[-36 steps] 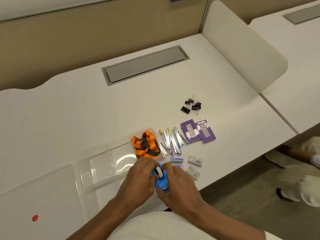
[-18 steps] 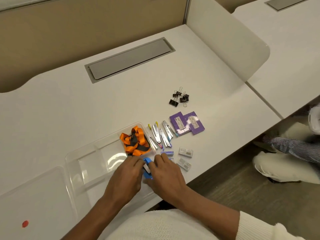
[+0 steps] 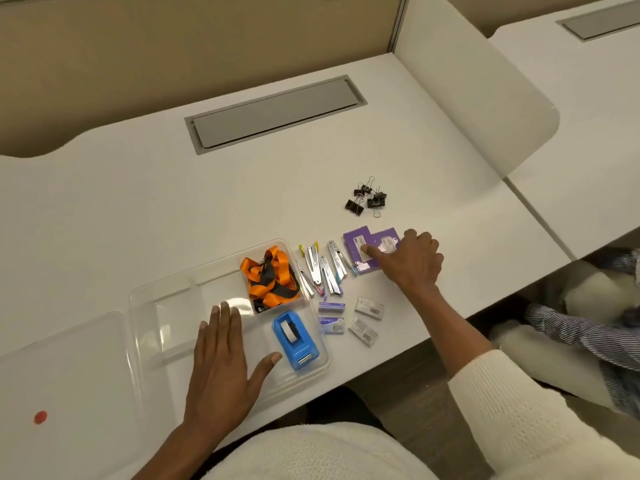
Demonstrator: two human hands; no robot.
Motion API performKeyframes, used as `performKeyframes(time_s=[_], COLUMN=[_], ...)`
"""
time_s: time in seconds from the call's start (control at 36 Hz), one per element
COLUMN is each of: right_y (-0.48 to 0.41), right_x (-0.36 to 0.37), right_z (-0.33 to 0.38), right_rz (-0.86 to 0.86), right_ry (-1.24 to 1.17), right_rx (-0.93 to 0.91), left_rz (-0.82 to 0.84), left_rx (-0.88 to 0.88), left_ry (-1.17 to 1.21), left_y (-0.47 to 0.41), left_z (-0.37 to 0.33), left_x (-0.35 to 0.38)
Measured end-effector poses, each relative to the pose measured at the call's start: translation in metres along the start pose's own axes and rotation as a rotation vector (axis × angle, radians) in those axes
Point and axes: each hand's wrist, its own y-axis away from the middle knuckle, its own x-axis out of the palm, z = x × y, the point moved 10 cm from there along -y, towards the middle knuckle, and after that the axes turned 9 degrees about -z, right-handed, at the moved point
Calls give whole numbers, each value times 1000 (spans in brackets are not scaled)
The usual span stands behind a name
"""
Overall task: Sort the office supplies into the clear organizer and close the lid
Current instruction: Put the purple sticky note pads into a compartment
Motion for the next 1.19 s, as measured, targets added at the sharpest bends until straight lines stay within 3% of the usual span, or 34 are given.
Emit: performKeyframes(time_s=[0.19, 0.47, 0.81, 0.97, 1.19], right_y=[-6, -19, -17, -13, 0], right_x=[14, 33, -3, 3, 38], right_z=[6, 0, 1, 23, 52], right_rz=[78, 210, -3, 122, 185], right_ry=[-15, -300, -329, -553, -405], right_rx=[9, 182, 117, 77, 68], left_rz=[-2, -40, -100, -80, -60], left_rx=[3, -17, -77, -83, -71], left_ry=[67, 121, 156, 83, 2], left_y=[1, 1, 15, 37, 41], left_z=[1, 3, 10, 29, 33], left_x=[5, 5, -16, -14, -8])
